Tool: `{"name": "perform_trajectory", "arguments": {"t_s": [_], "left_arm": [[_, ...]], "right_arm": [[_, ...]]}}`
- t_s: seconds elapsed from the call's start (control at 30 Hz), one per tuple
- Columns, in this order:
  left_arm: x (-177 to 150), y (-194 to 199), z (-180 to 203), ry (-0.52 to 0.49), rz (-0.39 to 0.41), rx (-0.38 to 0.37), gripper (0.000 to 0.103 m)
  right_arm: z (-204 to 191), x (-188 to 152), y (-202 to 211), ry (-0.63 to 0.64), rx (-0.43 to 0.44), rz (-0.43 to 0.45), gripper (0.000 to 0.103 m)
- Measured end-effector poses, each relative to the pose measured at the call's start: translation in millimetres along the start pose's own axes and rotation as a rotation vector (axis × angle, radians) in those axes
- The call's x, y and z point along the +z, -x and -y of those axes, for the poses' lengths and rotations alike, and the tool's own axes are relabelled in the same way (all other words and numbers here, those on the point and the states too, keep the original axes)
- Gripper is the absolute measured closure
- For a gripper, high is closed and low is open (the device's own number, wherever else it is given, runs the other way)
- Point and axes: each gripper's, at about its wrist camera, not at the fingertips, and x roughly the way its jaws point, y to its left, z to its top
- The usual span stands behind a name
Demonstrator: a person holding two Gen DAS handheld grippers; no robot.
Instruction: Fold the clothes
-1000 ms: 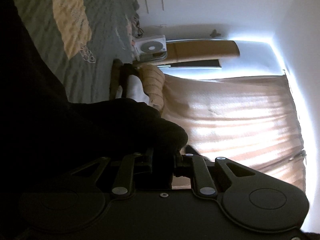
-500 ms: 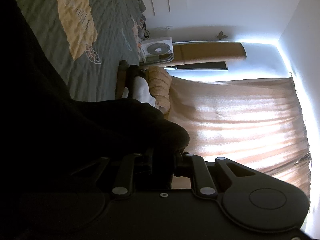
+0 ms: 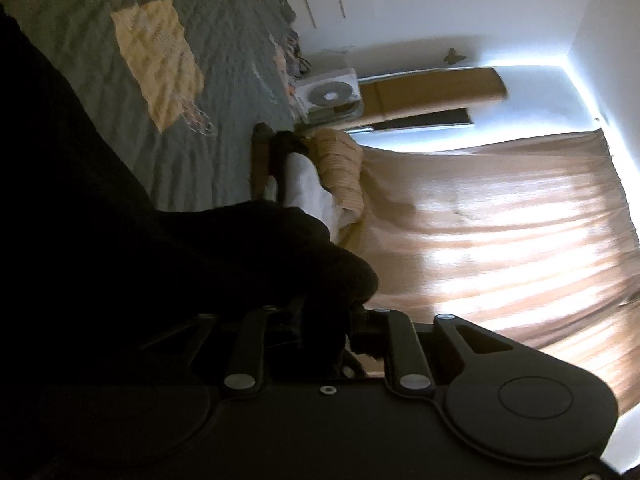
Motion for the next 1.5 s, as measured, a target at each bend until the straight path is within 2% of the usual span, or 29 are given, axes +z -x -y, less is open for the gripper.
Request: {"name": "perform_trajectory", "arguments": {"t_s": [0.03, 0.07, 0.13, 0.17, 0.23, 0.27, 0.3, 0.33, 0.43, 0.57, 0.63, 0.7, 0.8, 0.87, 0.9, 1.07, 1.13, 1.23, 1.27, 1.3, 1.33, 1.5], "left_arm": [[1, 0, 1, -0.019, -0.004, 0.020, 0.076], [3, 0, 3, -0.037, -0.008, 0.039, 0.074], [6, 2, 8, -0.084, -0.020, 0.082, 0.060], [7, 4, 11, -0.113, -0.027, 0.101, 0.057], [9, 10, 23, -0.207, -0.053, 0.124, 0.041], [9, 14, 30, -0.268, -0.068, 0.141, 0.036], [9, 18, 38, -0.327, -0.083, 0.159, 0.028], [7, 23, 45, -0.378, -0.095, 0.179, 0.024], [3, 40, 66, -0.504, -0.127, 0.212, 0.023], [-12, 58, 98, -0.613, -0.163, 0.136, 0.023], [-27, 60, 118, -0.709, -0.191, 0.086, 0.023], [-46, 50, 133, -0.819, -0.215, 0.071, 0.024], [-77, 20, 138, -1.020, -0.246, 0.133, 0.032], [-89, -1, 130, -1.104, -0.272, 0.172, 0.036], [-92, -10, 125, -1.136, -0.282, 0.190, 0.042], [-101, -29, 114, -1.345, -0.238, 0.313, 0.057], [-104, -32, 110, -1.434, -0.249, 0.324, 0.058], [-117, -41, 104, -1.584, -0.306, 0.333, 0.059], [-121, -43, 102, -1.619, -0.323, 0.325, 0.063], [-123, -44, 102, -1.624, -0.337, 0.308, 0.086], [-122, -45, 104, -1.603, -0.346, 0.288, 0.095], [-117, -37, 115, -1.499, -0.368, 0.211, 0.098]], "right_arm": [[12, 0, 3, -0.101, 0.069, 0.000, 0.089], [29, -2, 4, -0.252, 0.161, -0.002, 0.090], [64, -14, 0, -0.556, 0.347, -0.011, 0.091], [79, -22, -2, -0.693, 0.427, -0.008, 0.092], [101, -39, -9, -0.915, 0.574, 0.007, 0.095], [109, -47, -12, -1.006, 0.637, 0.018, 0.095], [115, -55, -14, -1.089, 0.695, 0.030, 0.094], [120, -61, -17, -1.156, 0.740, 0.039, 0.094], [126, -76, -24, -1.311, 0.837, 0.054, 0.094], [128, -91, -33, -1.464, 0.925, 0.066, 0.094], [128, -95, -37, -1.500, 0.941, 0.063, 0.094], [129, -91, -39, -1.477, 0.929, 0.056, 0.094], [129, -87, -39, -1.458, 0.919, 0.052, 0.094], [129, -84, -39, -1.442, 0.910, 0.051, 0.094], [130, -84, -37, -1.437, 0.906, 0.051, 0.094], [134, -89, -33, -1.427, 0.886, 0.049, 0.094], [135, -92, -34, -1.427, 0.888, 0.051, 0.094], [135, -94, -38, -1.431, 0.897, 0.051, 0.094], [134, -94, -39, -1.433, 0.899, 0.051, 0.094], [135, -95, -39, -1.434, 0.896, 0.049, 0.094], [135, -96, -39, -1.436, 0.890, 0.045, 0.094], [139, -100, -41, -1.432, 0.873, 0.023, 0.092]]}}
